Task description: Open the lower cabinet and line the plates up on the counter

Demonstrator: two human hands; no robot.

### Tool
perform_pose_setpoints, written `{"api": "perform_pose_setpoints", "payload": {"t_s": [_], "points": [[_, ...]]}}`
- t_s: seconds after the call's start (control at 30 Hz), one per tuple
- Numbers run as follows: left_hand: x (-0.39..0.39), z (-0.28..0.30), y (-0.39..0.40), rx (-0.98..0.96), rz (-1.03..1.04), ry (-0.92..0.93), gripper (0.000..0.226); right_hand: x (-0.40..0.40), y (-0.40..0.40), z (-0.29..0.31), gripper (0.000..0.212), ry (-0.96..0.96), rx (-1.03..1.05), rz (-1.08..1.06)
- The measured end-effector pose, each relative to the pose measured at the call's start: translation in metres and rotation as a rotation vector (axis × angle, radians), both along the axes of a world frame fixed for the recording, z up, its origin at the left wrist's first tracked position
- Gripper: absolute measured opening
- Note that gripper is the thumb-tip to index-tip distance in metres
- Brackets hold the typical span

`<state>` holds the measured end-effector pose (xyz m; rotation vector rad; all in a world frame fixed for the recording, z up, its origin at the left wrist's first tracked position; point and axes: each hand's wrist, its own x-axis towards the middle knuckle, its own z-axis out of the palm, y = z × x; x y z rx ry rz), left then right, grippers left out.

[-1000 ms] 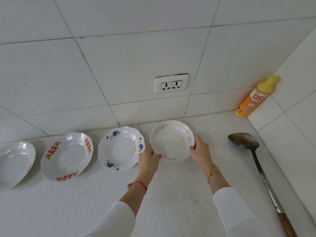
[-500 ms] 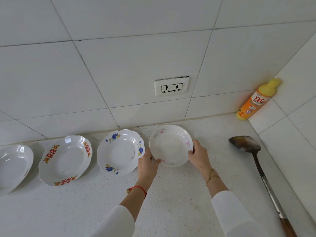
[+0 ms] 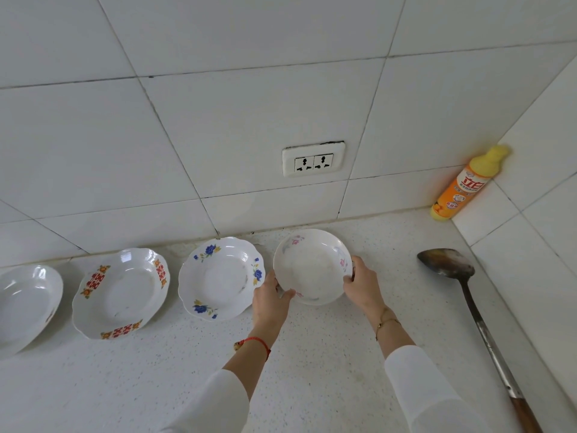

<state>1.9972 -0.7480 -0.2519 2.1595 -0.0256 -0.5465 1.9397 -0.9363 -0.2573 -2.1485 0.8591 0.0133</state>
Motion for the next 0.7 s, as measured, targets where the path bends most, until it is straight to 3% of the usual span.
{"api": "perform_pose_setpoints", "payload": {"t_s": [0.5,0.7], "points": [[0.002,0.003,0.004,0.0,-0.052,-0.003,0.05,0.0,0.002,0.004,0.049,0.049,-0.026,0.011],[0.006,0.014,0.013,0.09,-0.127,-0.059,0.049,-0.001,0.004,0.014,0.049,0.1,-0.064,0.05]]}}
